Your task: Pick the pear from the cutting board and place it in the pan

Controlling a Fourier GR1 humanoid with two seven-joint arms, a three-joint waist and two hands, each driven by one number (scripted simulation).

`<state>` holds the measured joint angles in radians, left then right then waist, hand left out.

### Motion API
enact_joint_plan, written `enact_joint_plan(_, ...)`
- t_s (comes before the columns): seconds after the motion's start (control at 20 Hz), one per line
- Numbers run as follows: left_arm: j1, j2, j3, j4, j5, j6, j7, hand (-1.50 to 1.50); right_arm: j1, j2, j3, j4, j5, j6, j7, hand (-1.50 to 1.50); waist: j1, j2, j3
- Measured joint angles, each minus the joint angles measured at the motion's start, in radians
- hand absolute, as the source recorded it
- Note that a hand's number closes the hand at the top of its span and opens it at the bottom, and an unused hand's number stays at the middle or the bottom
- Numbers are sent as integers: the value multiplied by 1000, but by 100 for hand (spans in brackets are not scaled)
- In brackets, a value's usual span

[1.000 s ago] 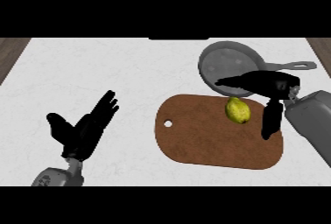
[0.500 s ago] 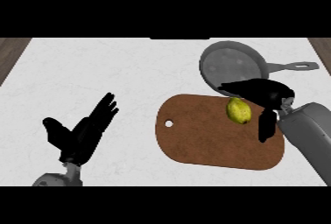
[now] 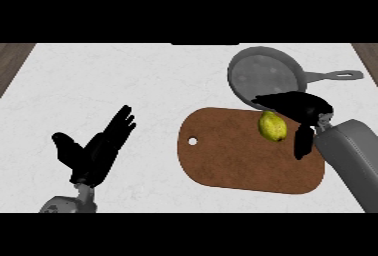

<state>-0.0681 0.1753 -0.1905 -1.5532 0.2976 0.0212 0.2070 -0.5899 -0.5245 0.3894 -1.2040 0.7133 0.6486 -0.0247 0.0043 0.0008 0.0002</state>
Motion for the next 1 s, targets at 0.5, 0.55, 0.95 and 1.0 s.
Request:
enact_joint_plan(0.5, 10, -25, 21, -8, -24, -31, 3, 0, -9, 70, -29, 137, 163, -159, -149, 150, 5, -2, -2)
enact_joint_plan(0.55, 3, -33, 15, -18, -31, -20, 17, 0, -18, 77, -28, 156, 181, -188, -167, 150, 6, -2, -3)
enact_joint_plan(0.95, -3, -37, 47, -15, -37, -43, 30, 0, -14, 107, -55, 196, 292, -341, -252, 150, 2, -5, -3)
enact_joint_plan(1.0, 7, -35, 50, -16, -36, -49, 25, 0, 14, 113, -50, 155, 299, -355, -246, 150, -1, -6, -4)
